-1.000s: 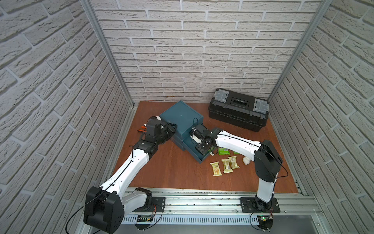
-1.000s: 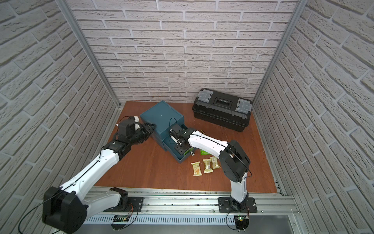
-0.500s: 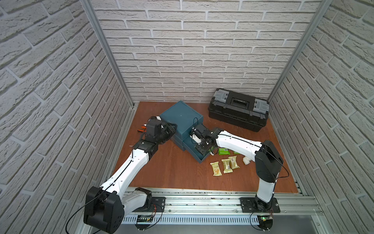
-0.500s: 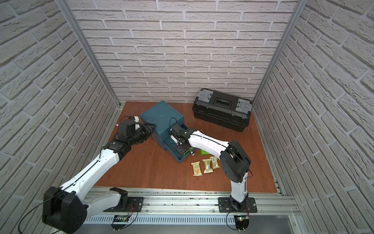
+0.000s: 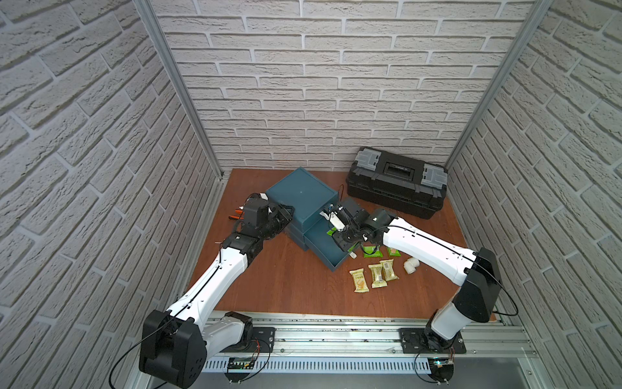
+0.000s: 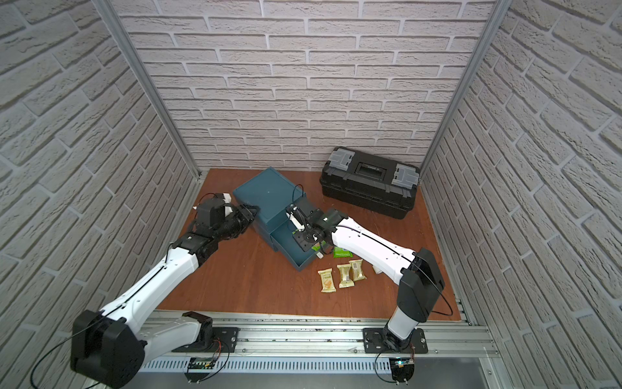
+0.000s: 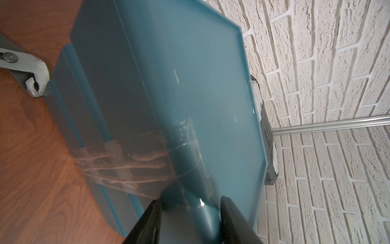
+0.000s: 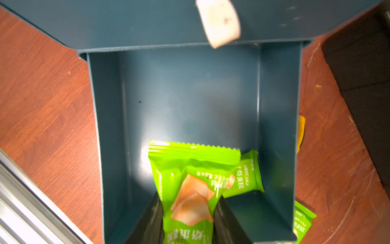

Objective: Take the cookies out of the drawer
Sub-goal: Pick up the cookie from the drawer, then place the cookie at the center of the board.

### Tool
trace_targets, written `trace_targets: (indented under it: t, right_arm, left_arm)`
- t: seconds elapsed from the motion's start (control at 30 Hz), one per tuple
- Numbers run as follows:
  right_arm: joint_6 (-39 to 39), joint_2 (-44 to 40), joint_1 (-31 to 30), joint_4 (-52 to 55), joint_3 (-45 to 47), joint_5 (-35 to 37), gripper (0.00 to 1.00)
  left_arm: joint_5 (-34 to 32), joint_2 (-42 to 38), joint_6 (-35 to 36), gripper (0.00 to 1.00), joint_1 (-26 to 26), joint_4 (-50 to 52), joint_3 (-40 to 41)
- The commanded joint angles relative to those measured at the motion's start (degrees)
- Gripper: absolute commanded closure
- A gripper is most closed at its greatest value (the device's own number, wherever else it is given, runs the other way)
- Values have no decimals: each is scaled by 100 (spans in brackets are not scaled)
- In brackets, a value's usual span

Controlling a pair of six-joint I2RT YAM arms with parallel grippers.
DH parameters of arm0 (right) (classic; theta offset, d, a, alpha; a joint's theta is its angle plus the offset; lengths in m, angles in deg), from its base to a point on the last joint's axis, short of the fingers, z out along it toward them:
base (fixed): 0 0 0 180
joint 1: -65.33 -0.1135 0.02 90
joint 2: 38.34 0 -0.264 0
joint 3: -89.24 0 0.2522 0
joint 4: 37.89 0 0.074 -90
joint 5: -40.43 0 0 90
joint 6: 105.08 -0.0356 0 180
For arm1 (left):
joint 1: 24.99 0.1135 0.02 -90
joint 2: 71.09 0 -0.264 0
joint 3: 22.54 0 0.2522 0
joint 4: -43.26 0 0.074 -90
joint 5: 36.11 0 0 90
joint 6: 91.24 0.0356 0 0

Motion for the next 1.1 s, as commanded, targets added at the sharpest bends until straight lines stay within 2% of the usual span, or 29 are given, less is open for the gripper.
trace_targets:
  t: [0.0, 0.17, 0.33, 0.47, 0.77, 1.07]
  right_arm:
    - [-363, -431, 137, 220, 226, 193, 67]
    - [-581, -1015, 687, 385, 760, 190, 68]
    - [-515, -1629, 1675, 325, 1515, -98, 67]
    - [-285, -1758, 2434, 297, 1917, -221, 67]
    - [175, -1224, 3790, -299, 2416, -422, 67]
    - [553, -81, 4339, -823, 2068, -697, 66]
  left_arm:
    - [-60, 101, 198, 52, 76, 657, 176]
    - [-58, 119, 206, 52, 81, 649, 158]
    - [-11, 163, 224, 52, 77, 622, 142]
    - [-3, 198, 219, 52, 88, 615, 147]
    - [52, 269, 302, 52, 87, 679, 55]
    - [21, 225, 310, 52, 97, 733, 68]
